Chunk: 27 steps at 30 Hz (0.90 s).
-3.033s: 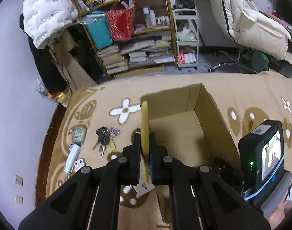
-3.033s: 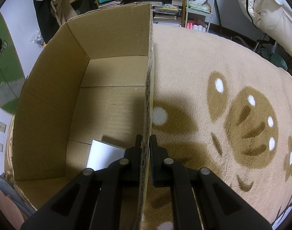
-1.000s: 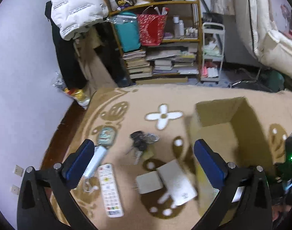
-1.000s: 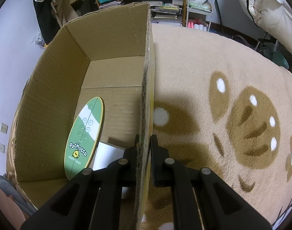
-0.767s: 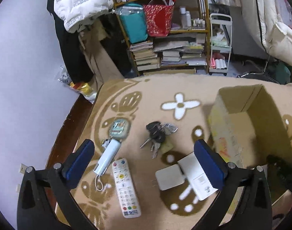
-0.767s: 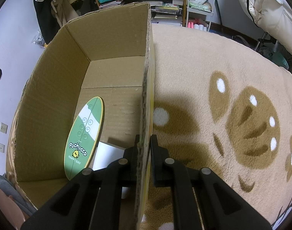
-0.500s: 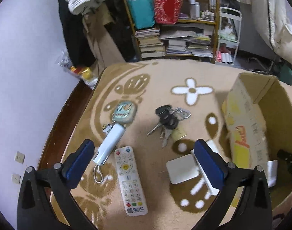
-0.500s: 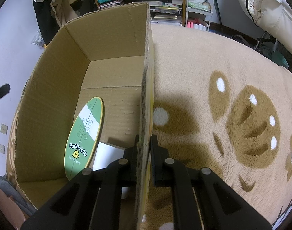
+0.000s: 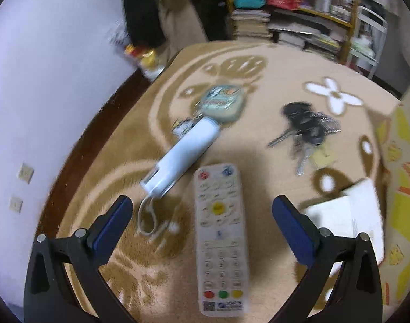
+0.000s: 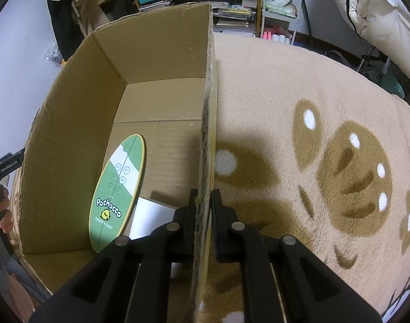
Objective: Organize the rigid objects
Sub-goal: 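Move the left tool back over the remaining table items, then grasp the white remote control with the left tool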
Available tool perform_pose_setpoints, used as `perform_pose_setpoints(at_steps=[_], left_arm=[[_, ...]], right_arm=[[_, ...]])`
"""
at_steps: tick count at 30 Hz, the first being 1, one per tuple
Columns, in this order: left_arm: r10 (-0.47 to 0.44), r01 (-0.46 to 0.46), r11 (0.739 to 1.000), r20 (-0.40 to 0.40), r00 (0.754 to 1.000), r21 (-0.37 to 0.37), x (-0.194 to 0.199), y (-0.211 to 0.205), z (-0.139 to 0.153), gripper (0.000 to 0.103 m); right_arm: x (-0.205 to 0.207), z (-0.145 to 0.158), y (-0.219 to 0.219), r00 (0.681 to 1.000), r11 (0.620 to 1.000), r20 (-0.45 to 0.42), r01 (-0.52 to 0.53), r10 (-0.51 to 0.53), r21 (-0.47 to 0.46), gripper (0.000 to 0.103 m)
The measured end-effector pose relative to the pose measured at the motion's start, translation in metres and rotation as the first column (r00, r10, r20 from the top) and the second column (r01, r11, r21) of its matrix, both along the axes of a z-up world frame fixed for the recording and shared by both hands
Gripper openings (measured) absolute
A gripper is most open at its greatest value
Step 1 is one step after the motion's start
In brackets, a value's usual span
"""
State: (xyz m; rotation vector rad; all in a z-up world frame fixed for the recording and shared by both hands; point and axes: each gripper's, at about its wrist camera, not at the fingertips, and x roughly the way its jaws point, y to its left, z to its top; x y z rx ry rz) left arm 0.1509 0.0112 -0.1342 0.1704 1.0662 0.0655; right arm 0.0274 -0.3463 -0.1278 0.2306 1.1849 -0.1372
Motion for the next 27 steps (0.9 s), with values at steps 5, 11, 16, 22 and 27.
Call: perform_pose_setpoints(at_steps=[5,11,16,22,27], left_arm=[[0.028,-0.027,0.999,-0.029,0.999,0.032,0.001,0.010,-0.016,0.103],[0.008,-0.005,0.999,-0.088,0.996,0.041,0.001,0.006,-0.032,0.097],[-0.005,-0.003,0.998,-0.133,0.991,-0.060,0.000,0.007,-0.031,0.068],[-0.024,0.007,0.994,-0.160,0.987,-0.107,-0.009,0.001,-0.029,0.040],[-0.025,0.011,0.996,-0.159,0.987,-0.090,-0.012,-0.001,-0.024,0.039]], right_arm=[[0.000,0.000,0.000,1.000,1.000,0.000,-0.001,0.001,0.000,0.009],[0.000,0.000,0.000,1.000,1.000,-0.001,-0.002,0.002,-0.001,0.009],[0.000,0.000,0.000,1.000,1.000,-0.001,-0.001,0.001,-0.001,0.009],[0.000,0.000,0.000,1.000,1.000,-0.001,-0.002,0.002,-0.002,0.009],[0.000,0.000,0.000,1.000,1.000,0.000,-0.001,0.001,0.000,0.009]])
